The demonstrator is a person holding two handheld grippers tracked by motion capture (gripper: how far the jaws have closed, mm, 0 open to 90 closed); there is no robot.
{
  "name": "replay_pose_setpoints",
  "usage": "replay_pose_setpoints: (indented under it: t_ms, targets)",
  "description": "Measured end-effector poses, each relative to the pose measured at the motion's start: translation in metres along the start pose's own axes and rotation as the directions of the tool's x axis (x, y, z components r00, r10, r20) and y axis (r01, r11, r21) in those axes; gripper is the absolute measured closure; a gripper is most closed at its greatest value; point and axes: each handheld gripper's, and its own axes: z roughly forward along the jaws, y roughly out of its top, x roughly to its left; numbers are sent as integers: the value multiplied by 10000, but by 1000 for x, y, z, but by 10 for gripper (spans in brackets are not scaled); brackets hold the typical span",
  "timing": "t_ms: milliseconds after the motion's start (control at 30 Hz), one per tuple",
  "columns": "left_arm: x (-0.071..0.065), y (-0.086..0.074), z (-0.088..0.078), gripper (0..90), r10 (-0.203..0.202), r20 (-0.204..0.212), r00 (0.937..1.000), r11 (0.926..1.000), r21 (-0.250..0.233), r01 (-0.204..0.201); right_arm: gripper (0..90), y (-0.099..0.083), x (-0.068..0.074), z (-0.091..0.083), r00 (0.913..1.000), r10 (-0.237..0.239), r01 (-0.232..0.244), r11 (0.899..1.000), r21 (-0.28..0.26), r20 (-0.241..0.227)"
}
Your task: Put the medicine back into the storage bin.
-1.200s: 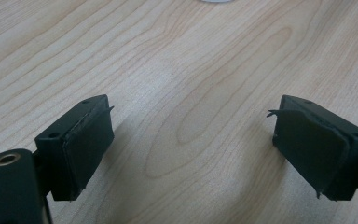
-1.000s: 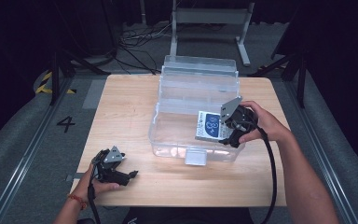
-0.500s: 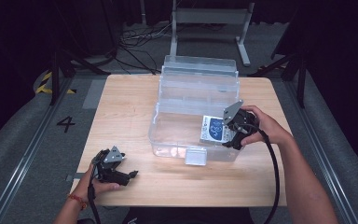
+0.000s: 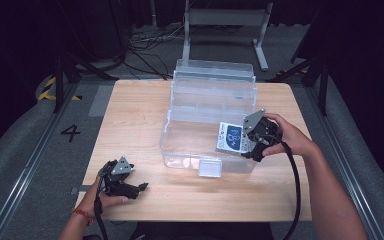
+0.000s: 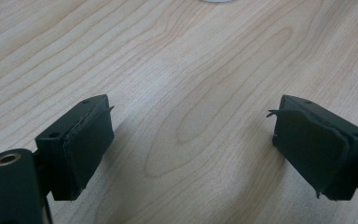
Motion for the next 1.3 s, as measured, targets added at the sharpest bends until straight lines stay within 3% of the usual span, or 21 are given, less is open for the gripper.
replay_pose_setpoints:
  t_ms: [133,400,467,533,600,667,767,967,1100,1167,1233,1300]
  targets:
    - [0,0,0,122,-1,-2,10000,10000,2,1,38,-1,1,-3,9999,-104,102,9993,369,51]
    - [0,0,0,122,-4,-1,10000,10000,2,4,53,-16,0,-18,9987,505,-503,9981,-348,47]
    - [0,0,0,122,-4,-10,10000,10000,-1,4,146,-20,2,-24,9990,443,-442,9983,-386,7]
    - [0,0,0,122,-11,-12,10000,10000,1,11,161,-21,2,-25,9993,362,-362,9986,-396,-8]
    - [0,0,0,122,-12,-14,10000,10000,4,12,158,-24,3,-30,9980,468,-452,9982,-390,421]
    - [0,0,0,122,-12,-13,10000,10000,4,12,223,-28,3,-33,9939,726,-675,9958,-625,836]
    - [0,0,0,122,-8,-14,10000,10000,1,8,232,-34,1,-38,9917,961,-877,9915,-964,855]
    - [0,1,0,122,-51,-22,10000,10000,67,51,260,-40,-1,-41,9808,1504,-1344,9826,-1283,1243]
    - [-2,5,-2,163,-67,-8,10000,9990,445,67,260,-44,-5,-41,9691,2075,-1848,9688,-1650,1333]
    - [-2,11,-3,173,189,-38,9998,9973,715,-186,269,-47,-8,-41,9637,2293,-2041,9629,-1764,1370]
    - [-3,16,-6,200,124,233,9997,9991,409,-133,272,-49,-11,-41,9558,2551,-2268,9561,-1856,1461]
    - [-5,20,-8,212,326,248,9992,9988,345,-335,286,-51,-14,-43,9503,2756,-2424,9469,-2113,1450]
